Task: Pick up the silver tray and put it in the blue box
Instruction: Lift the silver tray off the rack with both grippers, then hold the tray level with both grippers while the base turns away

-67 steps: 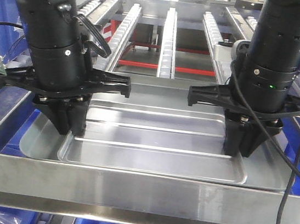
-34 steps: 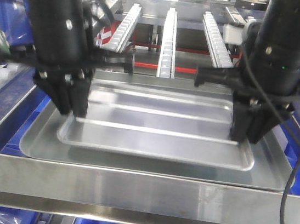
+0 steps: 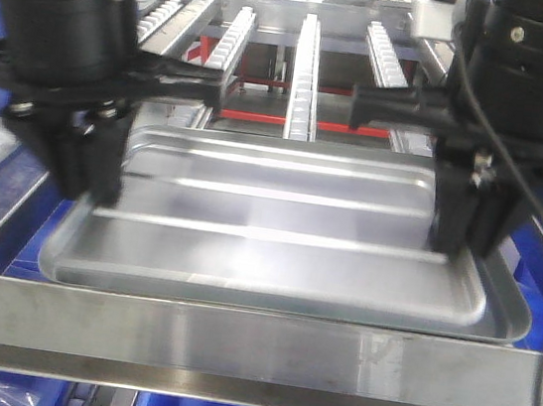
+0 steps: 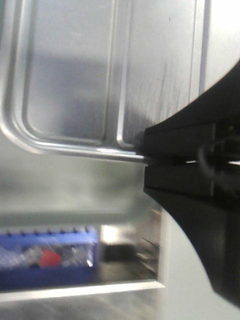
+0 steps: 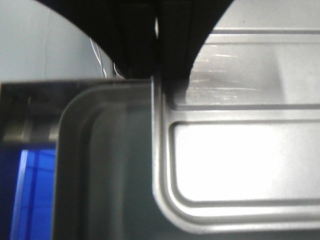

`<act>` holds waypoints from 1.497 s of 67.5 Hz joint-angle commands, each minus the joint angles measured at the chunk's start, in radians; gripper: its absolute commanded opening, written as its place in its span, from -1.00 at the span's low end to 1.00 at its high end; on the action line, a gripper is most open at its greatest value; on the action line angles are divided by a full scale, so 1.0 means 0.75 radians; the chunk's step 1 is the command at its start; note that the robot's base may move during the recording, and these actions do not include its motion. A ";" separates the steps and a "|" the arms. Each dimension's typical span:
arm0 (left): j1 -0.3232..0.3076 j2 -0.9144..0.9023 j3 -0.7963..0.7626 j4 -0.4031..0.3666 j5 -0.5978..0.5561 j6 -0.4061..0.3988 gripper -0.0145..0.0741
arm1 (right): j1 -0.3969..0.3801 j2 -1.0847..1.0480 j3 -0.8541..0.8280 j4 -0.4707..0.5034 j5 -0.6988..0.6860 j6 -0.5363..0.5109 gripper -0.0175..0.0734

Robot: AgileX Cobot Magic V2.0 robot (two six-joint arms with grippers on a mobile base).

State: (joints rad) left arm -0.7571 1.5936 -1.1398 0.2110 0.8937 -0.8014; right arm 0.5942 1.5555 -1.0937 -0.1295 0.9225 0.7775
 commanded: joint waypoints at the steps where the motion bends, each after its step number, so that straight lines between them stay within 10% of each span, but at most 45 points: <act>1: -0.059 -0.128 0.016 -0.010 -0.058 -0.087 -0.90 | 0.063 -0.121 0.018 0.025 -0.074 0.062 -0.51; 47: -0.536 -0.359 0.257 0.179 0.095 -0.576 -0.90 | 0.478 -0.430 0.301 -0.185 0.031 0.563 -0.51; 101: -0.550 -0.359 0.252 0.129 0.111 -0.579 -0.90 | 0.526 -0.430 0.301 -0.195 0.017 0.604 -0.51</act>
State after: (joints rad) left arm -1.1552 1.3569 -0.9184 0.3198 1.0403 -1.2262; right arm 0.9860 1.2647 -0.8373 -0.2644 1.0210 1.2268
